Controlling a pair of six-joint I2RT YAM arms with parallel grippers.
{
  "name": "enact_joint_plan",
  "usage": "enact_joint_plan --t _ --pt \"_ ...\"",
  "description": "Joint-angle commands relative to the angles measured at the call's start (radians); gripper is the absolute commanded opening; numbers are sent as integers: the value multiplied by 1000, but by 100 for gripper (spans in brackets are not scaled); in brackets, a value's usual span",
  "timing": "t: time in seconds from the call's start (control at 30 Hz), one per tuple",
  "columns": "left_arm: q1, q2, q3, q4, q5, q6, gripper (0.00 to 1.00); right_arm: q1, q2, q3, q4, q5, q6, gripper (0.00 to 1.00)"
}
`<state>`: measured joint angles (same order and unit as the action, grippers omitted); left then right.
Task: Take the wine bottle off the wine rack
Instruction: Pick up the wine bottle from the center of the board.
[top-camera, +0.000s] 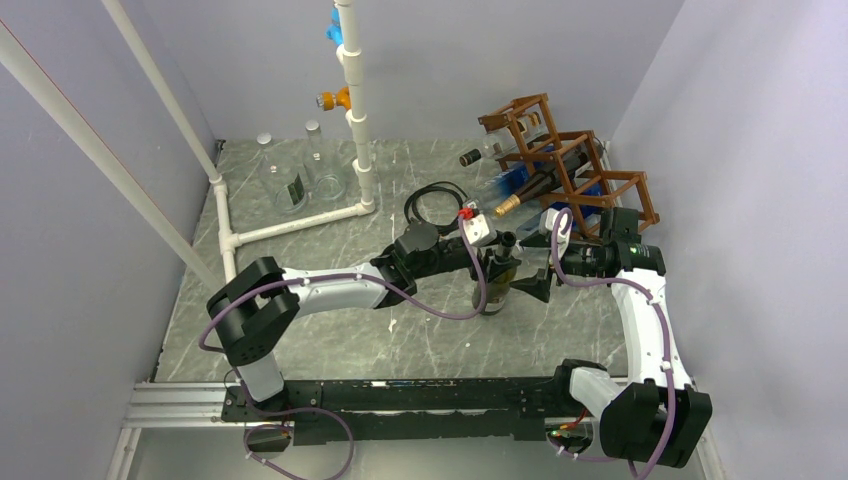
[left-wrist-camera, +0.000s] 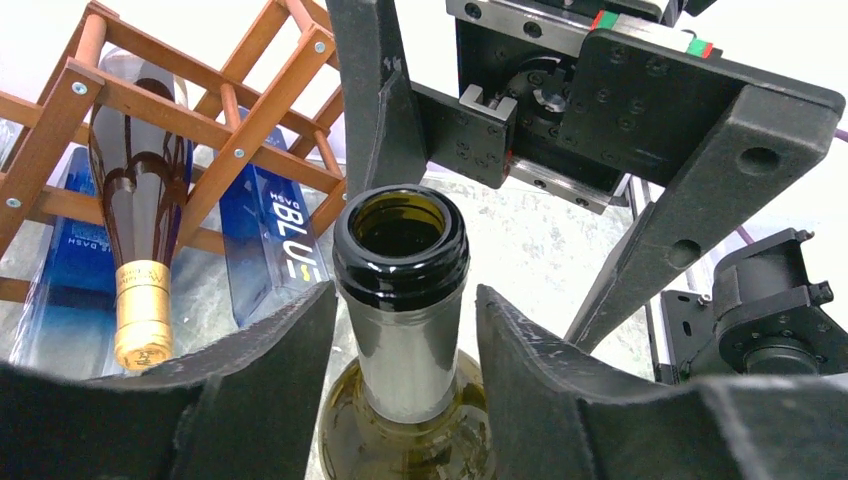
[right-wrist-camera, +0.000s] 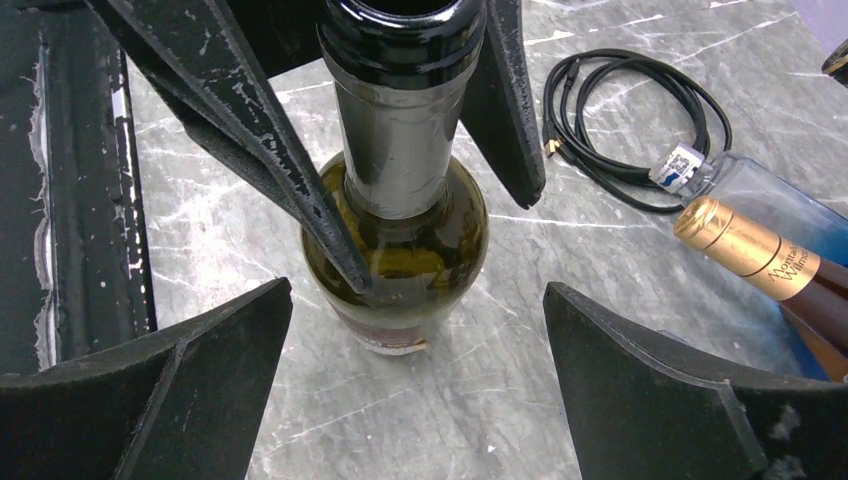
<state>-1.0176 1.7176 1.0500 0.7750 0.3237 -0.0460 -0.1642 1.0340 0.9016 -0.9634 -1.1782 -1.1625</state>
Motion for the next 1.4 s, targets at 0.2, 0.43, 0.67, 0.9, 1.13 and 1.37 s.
enact_joint_plan --t 0.2,0.43,0.67,0.9,1.13,1.37 --pt "-10 3 50 73 25 -10 5 -6 -11 -8 28 -6 5 100" --pt "-9 -66 17 77 -26 10 0 -6 -12 -7 26 -5 3 100" --pt "-6 -162 -18 41 -83 67 0 -6 -10 -6 23 -6 1 100" --pt "29 -259 -66 -3 -117 74 0 -6 -8 -6 23 -7 0 100" --pt "115 -351 -106 -65 -124 52 0 -6 -5 -7 23 -7 0 100" --pt "210 -413 -136 -103 -95 -7 0 -6 -4 -10 27 -3 2 100"
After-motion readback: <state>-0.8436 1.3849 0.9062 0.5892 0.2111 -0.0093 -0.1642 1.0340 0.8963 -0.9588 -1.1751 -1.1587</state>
